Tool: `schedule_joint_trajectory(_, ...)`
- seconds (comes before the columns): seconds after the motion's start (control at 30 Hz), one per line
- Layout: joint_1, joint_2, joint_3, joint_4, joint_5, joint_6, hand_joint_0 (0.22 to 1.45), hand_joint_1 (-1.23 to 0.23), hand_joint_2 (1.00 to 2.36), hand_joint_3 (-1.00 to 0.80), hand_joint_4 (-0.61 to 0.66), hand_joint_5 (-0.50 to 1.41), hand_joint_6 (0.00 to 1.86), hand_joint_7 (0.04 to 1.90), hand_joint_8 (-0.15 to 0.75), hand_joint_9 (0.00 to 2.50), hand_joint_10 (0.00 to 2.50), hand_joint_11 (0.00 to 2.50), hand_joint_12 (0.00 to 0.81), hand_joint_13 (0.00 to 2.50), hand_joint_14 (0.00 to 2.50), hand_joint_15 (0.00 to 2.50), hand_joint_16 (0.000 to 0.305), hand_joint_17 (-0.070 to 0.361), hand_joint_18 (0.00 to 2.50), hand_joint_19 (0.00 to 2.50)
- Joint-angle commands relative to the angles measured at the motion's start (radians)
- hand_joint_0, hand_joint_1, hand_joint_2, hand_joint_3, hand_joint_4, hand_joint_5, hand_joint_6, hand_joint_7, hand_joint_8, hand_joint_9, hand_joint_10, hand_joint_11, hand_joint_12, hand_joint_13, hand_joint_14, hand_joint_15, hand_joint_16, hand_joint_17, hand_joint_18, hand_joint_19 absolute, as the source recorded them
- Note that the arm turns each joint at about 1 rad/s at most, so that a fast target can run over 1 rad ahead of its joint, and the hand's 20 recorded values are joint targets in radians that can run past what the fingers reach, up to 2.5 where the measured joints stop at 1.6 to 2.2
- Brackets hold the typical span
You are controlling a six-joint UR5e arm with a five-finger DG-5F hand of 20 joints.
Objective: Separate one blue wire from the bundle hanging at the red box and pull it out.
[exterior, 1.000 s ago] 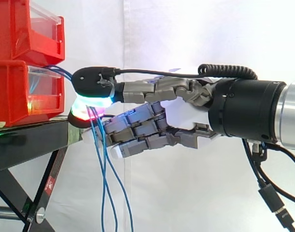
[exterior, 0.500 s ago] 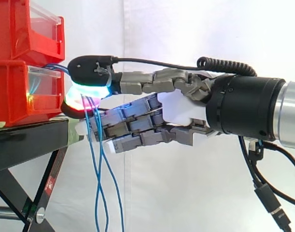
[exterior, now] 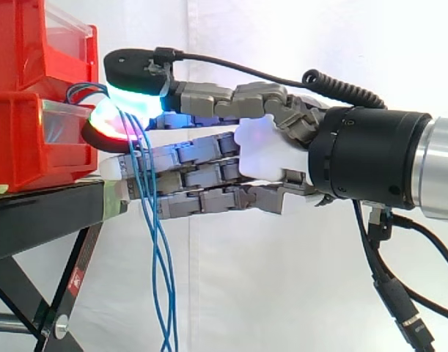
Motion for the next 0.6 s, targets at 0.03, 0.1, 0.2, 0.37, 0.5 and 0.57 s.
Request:
schedule_joint_trajectory(0.03, 0.003, 0.000, 0.000, -0.003, 0.000, 0.036, 0.62, -0.73, 1.02, -0.16, 0.19, -0.19, 0.80, 1.04, 0.332, 0.72, 0.01, 0.47, 0.388, 0.53, 0.01, 0.21, 0.047, 0.106, 0.44, 0.56)
schedule_joint_trajectory(0.1, 0.005, 0.000, 0.000, -0.004, 0.000, 0.051, 0.62, -0.73, 1.03, -0.15, 0.19, -0.19, 0.80, 1.04, 0.334, 0.72, 0.01, 0.46, 0.387, 0.53, 0.01, 0.22, 0.047, 0.106, 0.44, 0.55)
schedule_joint_trajectory(0.2, 0.006, 0.000, 0.000, -0.011, -0.002, 0.074, 0.62, -0.74, 1.03, -0.15, 0.18, -0.18, 0.80, 1.04, 0.335, 0.72, 0.01, 0.47, 0.387, 0.53, 0.01, 0.22, 0.047, 0.106, 0.44, 0.55)
schedule_joint_trajectory(0.37, 0.006, 0.000, 0.000, -0.027, -0.006, 0.102, 0.61, -0.74, 1.03, -0.14, 0.19, -0.18, 0.80, 1.04, 0.335, 0.73, 0.01, 0.47, 0.386, 0.53, 0.01, 0.21, 0.046, 0.105, 0.44, 0.55)
schedule_joint_trajectory(0.5, 0.006, -0.001, 0.000, -0.041, -0.022, 0.120, 0.61, -0.74, 1.03, -0.14, 0.19, -0.18, 0.79, 1.05, 0.335, 0.74, 0.01, 0.47, 0.385, 0.53, 0.01, 0.21, 0.046, 0.104, 0.44, 0.55)
schedule_joint_trajectory(0.57, 0.006, 0.000, 0.000, -0.052, -0.034, 0.132, 0.61, -0.75, 1.03, -0.13, 0.19, -0.18, 0.79, 1.06, 0.337, 0.74, 0.01, 0.47, 0.384, 0.53, 0.01, 0.21, 0.046, 0.104, 0.44, 0.55)
